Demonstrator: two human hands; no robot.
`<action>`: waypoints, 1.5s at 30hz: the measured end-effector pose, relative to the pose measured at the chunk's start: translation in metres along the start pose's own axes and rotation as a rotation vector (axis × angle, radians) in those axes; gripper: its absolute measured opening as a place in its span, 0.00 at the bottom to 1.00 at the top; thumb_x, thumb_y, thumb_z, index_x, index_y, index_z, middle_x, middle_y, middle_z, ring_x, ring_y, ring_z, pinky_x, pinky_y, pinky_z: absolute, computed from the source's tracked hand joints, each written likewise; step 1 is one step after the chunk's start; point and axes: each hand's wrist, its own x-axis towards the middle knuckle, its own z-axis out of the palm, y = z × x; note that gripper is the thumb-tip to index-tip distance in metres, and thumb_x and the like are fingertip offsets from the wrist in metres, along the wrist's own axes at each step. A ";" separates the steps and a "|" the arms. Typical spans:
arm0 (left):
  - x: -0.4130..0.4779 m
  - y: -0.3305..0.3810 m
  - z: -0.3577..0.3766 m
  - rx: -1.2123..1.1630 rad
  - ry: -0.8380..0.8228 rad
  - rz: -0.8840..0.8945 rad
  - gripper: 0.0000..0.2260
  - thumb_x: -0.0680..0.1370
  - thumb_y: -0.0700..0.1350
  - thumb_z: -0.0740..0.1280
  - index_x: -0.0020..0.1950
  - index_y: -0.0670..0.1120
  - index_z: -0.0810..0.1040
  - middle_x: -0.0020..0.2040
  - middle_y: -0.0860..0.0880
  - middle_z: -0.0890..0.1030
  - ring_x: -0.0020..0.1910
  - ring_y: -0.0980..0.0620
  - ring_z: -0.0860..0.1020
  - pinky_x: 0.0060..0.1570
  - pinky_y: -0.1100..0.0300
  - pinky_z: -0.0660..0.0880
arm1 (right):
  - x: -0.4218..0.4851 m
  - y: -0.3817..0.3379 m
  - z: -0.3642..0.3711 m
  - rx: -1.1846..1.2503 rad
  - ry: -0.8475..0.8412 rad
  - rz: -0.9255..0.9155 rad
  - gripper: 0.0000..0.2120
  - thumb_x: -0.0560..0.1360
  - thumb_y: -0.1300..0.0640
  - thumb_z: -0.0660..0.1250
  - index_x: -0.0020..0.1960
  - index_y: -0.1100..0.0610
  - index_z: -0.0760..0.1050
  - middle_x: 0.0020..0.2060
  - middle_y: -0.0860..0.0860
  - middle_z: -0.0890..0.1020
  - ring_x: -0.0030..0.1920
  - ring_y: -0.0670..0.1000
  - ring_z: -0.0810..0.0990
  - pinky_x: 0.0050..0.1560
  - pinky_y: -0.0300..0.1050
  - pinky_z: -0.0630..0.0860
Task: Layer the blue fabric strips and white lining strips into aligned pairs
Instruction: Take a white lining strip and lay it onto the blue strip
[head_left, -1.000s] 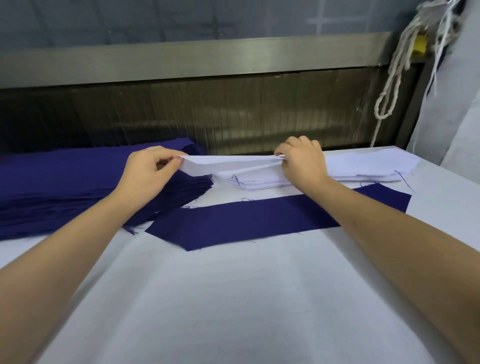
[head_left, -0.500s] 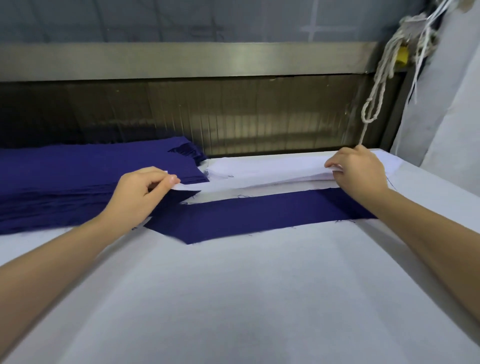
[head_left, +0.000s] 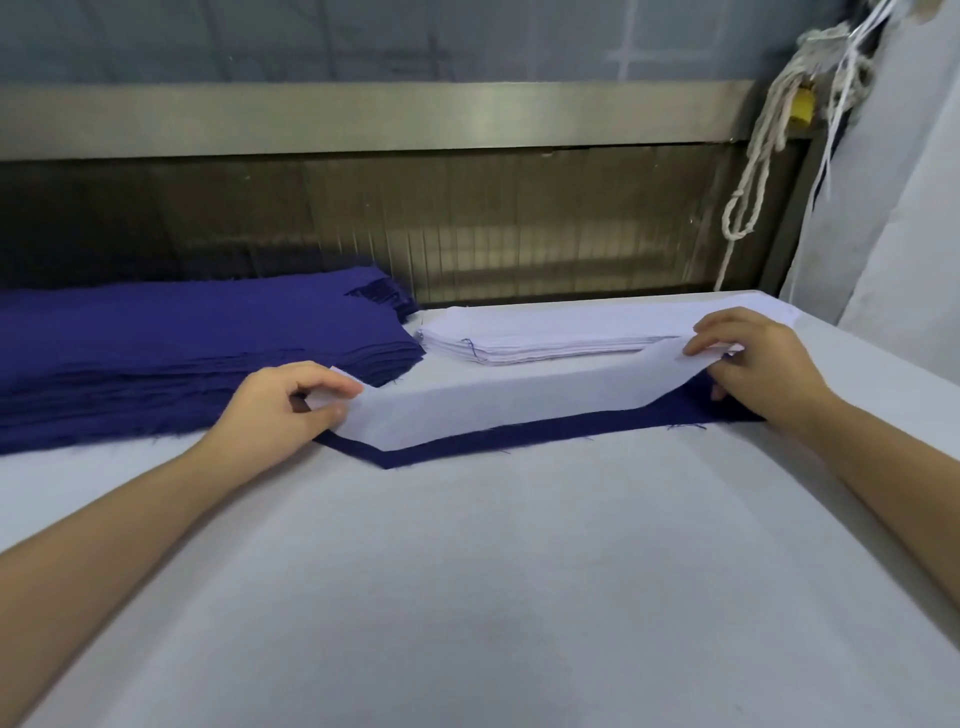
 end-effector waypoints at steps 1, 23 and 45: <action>0.000 0.000 0.001 0.042 -0.006 0.013 0.15 0.72 0.33 0.70 0.46 0.55 0.81 0.48 0.59 0.81 0.45 0.60 0.77 0.43 0.67 0.72 | 0.001 0.001 0.000 0.034 -0.009 0.028 0.18 0.68 0.75 0.59 0.41 0.56 0.80 0.51 0.49 0.75 0.35 0.50 0.78 0.30 0.28 0.73; -0.002 0.001 0.001 0.373 -0.064 0.280 0.12 0.71 0.28 0.69 0.47 0.43 0.84 0.47 0.51 0.78 0.42 0.54 0.75 0.42 0.79 0.65 | 0.007 0.012 -0.007 0.225 -0.148 0.236 0.17 0.70 0.73 0.61 0.37 0.53 0.80 0.34 0.47 0.78 0.29 0.47 0.70 0.26 0.32 0.68; 0.000 0.003 -0.001 0.097 -0.183 0.107 0.18 0.72 0.27 0.68 0.48 0.51 0.83 0.49 0.55 0.79 0.47 0.47 0.76 0.43 0.54 0.71 | 0.005 0.014 -0.019 -0.085 -0.367 0.117 0.11 0.73 0.66 0.65 0.40 0.51 0.79 0.35 0.54 0.79 0.34 0.50 0.73 0.37 0.41 0.70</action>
